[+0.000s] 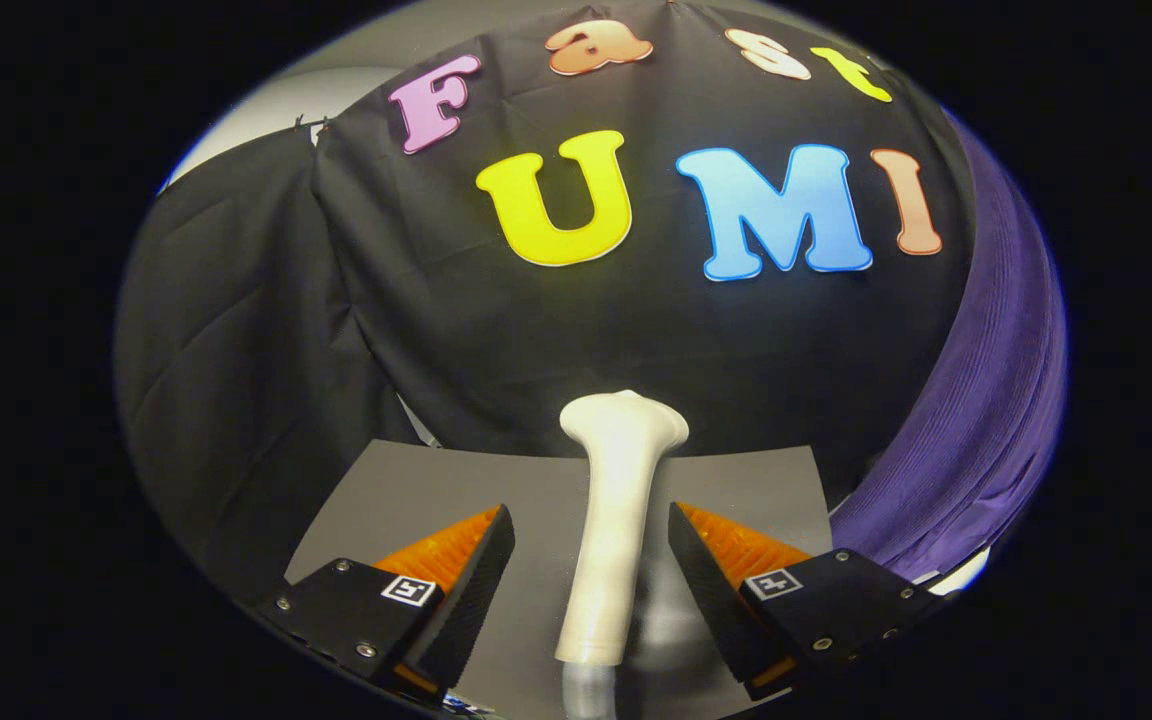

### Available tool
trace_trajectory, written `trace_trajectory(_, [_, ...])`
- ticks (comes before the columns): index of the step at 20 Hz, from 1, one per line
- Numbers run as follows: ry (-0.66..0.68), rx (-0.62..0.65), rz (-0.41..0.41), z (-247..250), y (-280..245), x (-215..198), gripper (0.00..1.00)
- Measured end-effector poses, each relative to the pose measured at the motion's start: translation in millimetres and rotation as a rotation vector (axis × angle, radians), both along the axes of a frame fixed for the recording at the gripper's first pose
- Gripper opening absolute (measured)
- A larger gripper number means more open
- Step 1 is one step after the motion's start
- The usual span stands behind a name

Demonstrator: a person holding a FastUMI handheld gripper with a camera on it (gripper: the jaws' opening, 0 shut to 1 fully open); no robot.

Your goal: Iron the clothes twice with a garment steamer, once on the left side and once on the right side.

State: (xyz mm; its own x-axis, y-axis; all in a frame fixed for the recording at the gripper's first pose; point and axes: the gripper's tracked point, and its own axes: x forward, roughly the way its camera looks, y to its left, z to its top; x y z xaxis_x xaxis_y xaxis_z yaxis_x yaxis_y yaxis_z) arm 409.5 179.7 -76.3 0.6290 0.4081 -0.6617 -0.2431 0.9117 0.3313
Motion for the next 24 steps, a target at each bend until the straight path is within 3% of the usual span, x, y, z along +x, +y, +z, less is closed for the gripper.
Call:
trace_trajectory(4, [0.049, -0.020, -0.003, -21.1, -0.3, -3.0, 0.95])
trace_trajectory(6, [0.070, -0.015, -0.003, -28.9, 1.0, -1.7, 0.88])
trace_trajectory(10, [0.109, 0.018, -0.010, -37.9, 4.2, -8.2, 0.56])
trace_trajectory(12, [0.130, 0.028, -0.015, -38.9, 4.2, -8.8, 0.47])
trace_trajectory(18, [0.136, 0.088, -0.022, -35.0, 8.2, -9.3, 0.32])
trace_trajectory(24, [-0.076, 0.075, -0.016, 25.1, 4.6, -30.3, 0.29])
